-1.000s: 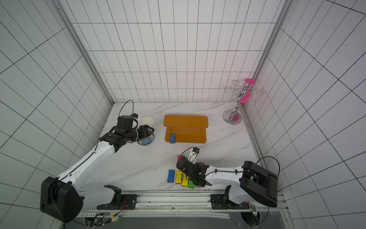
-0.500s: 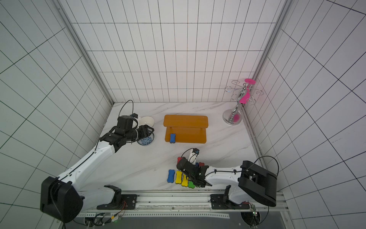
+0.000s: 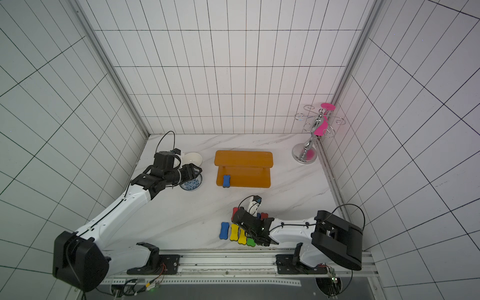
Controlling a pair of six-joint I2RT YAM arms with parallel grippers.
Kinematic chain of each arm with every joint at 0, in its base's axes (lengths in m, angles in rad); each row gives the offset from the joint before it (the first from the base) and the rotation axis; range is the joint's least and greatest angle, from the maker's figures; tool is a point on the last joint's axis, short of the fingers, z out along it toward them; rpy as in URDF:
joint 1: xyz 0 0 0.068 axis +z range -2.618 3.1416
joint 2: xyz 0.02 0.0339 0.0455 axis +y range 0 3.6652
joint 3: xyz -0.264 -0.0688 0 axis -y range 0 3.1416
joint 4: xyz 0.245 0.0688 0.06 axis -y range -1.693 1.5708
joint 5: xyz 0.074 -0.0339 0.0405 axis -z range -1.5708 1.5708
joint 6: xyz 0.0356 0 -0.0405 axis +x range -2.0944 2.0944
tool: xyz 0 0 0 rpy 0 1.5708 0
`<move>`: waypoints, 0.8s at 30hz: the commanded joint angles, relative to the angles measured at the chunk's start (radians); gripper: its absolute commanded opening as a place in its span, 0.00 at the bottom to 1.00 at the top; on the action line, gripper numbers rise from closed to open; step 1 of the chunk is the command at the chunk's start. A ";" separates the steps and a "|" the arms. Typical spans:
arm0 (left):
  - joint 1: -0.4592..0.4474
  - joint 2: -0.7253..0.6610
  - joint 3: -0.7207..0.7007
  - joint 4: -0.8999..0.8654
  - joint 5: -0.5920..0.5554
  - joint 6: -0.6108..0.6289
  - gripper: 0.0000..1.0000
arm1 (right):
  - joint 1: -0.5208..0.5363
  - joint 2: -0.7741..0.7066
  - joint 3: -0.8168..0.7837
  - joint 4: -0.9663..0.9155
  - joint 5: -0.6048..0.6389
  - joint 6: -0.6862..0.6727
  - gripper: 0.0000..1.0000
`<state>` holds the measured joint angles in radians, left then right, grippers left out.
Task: Remove the whiteboard erasers from the shelf
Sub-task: Place the whiteboard eraser at the center of the board.
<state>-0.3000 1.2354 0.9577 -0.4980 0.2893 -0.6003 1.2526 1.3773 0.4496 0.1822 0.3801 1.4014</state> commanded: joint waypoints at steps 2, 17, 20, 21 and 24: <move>0.000 0.003 -0.007 0.001 -0.006 0.015 0.66 | 0.006 -0.001 -0.016 -0.018 0.005 0.005 0.11; 0.001 0.010 -0.008 0.007 0.005 0.009 0.66 | 0.004 -0.029 -0.031 -0.026 0.017 0.011 0.15; 0.001 0.012 -0.008 0.009 0.007 0.009 0.66 | 0.003 -0.030 -0.031 -0.026 0.018 0.010 0.18; 0.002 0.012 -0.010 0.009 0.007 0.008 0.66 | 0.003 -0.033 -0.031 -0.027 0.017 0.008 0.18; 0.002 0.013 -0.010 0.010 0.006 0.007 0.66 | 0.004 -0.039 -0.018 -0.047 0.017 -0.003 0.18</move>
<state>-0.3000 1.2415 0.9577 -0.4973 0.2905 -0.6010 1.2522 1.3609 0.4355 0.1715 0.3805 1.4075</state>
